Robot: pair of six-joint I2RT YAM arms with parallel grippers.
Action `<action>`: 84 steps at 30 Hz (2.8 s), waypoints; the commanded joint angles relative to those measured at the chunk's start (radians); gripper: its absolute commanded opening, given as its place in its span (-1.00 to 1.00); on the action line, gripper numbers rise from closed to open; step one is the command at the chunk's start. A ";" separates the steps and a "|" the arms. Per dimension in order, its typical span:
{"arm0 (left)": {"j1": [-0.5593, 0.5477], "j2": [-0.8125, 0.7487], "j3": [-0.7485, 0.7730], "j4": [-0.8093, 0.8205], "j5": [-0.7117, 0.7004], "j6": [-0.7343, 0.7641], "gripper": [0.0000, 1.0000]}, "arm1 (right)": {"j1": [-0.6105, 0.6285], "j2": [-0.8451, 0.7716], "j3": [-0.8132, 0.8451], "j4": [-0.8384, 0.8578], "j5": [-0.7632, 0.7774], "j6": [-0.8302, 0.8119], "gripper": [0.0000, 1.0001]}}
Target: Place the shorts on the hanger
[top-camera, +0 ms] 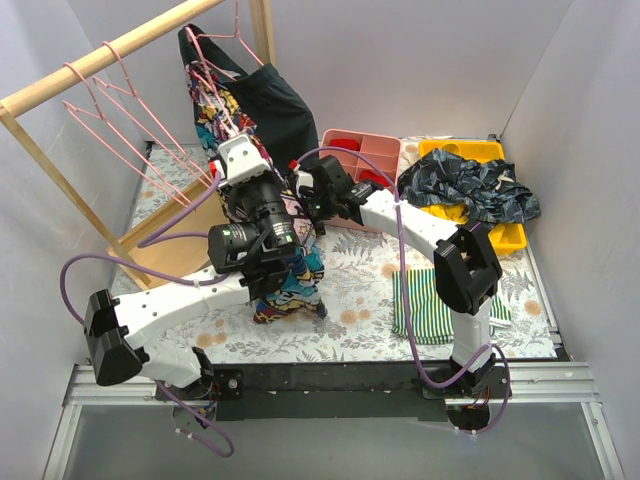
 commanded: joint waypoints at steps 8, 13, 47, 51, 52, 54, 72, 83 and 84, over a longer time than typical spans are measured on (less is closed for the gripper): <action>0.188 0.058 0.214 -0.292 0.126 -0.212 -1.00 | 0.008 -0.024 -0.033 -0.030 -0.058 -0.055 0.87; 0.248 0.115 0.286 -0.519 0.173 -0.410 -1.00 | 0.008 -0.052 -0.080 -0.017 -0.045 -0.052 0.87; 0.517 0.336 0.504 -0.944 0.307 -0.777 -1.00 | 0.005 -0.545 -0.433 -0.105 0.205 -0.036 0.86; 0.524 0.317 0.464 -0.984 0.335 -0.834 -1.00 | 0.005 -0.564 -0.442 -0.115 0.231 -0.036 0.86; 0.524 0.311 0.464 -1.021 0.344 -0.846 -1.00 | 0.005 -0.568 -0.444 -0.121 0.237 -0.038 0.87; 0.524 0.302 0.465 -1.070 0.366 -0.895 -1.00 | 0.005 -0.584 -0.441 -0.131 0.263 -0.038 0.86; 0.328 0.119 0.479 -1.555 0.565 -1.110 0.96 | 0.006 -0.690 -0.321 -0.218 0.537 -0.039 0.95; 0.143 0.007 0.177 -1.692 0.788 -1.341 0.96 | 0.005 -1.001 -0.596 -0.137 1.051 0.115 0.97; 0.106 0.010 0.144 -1.684 0.791 -1.384 0.96 | 0.003 -1.025 -0.663 -0.117 1.076 0.119 0.97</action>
